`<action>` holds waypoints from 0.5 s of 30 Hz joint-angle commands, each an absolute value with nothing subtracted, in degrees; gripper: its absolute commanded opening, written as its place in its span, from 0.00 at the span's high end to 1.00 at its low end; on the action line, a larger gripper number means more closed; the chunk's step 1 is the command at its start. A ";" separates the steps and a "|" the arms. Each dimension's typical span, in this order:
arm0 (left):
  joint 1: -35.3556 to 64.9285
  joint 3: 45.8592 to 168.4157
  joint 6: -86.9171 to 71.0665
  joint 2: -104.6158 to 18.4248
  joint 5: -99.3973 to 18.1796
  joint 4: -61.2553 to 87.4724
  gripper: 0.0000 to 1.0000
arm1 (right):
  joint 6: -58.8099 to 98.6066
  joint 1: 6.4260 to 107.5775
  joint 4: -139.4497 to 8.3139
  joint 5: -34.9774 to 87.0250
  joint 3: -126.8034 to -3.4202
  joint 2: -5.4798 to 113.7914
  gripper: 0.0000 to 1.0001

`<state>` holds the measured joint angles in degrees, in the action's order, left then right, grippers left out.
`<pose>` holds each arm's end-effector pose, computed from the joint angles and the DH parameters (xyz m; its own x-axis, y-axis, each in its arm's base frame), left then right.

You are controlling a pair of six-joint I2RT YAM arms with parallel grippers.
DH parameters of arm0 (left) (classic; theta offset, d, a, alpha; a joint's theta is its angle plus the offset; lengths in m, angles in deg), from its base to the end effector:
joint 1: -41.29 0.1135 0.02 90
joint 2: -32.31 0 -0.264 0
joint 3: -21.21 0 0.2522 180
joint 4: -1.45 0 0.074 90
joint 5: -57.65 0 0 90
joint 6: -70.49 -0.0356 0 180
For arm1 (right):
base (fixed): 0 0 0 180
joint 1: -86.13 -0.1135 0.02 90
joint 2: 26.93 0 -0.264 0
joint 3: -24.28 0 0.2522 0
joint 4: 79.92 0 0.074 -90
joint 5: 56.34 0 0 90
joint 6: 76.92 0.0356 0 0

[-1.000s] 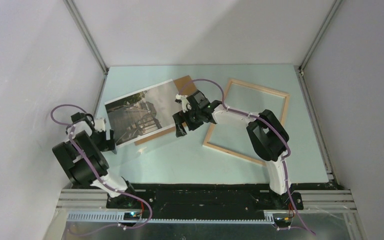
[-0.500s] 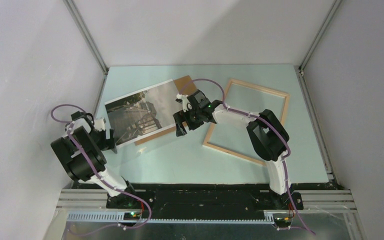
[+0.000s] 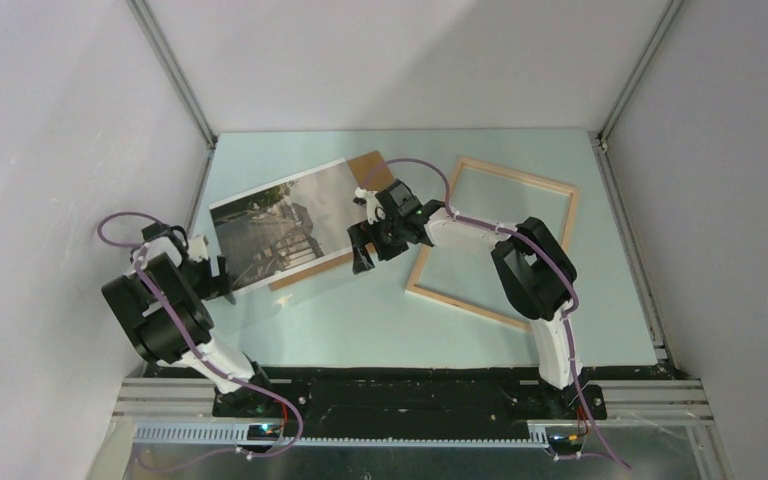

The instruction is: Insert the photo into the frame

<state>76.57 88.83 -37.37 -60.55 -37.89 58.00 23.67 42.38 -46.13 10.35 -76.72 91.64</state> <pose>0.2280 0.1571 0.1613 -0.9419 -0.2925 -0.1652 -0.2887 0.9563 -0.0472 0.3177 0.3236 0.1859 -0.7041 -0.4404 -0.5570 -0.6960 0.5834 0.4186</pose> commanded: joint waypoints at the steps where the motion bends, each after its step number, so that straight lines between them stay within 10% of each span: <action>1: 76.81 88.17 -35.13 -59.61 -39.93 58.75 0.02 | 24.55 42.66 -47.22 9.13 -78.27 92.23 0.09; 15: 64.79 89.54 -36.29 -61.59 -44.10 60.92 0.02 | 25.56 43.97 -46.37 10.32 -80.32 94.48 0.09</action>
<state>69.06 88.83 -36.48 -60.59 -39.02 59.64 25.07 42.84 -46.28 10.05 -77.27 93.76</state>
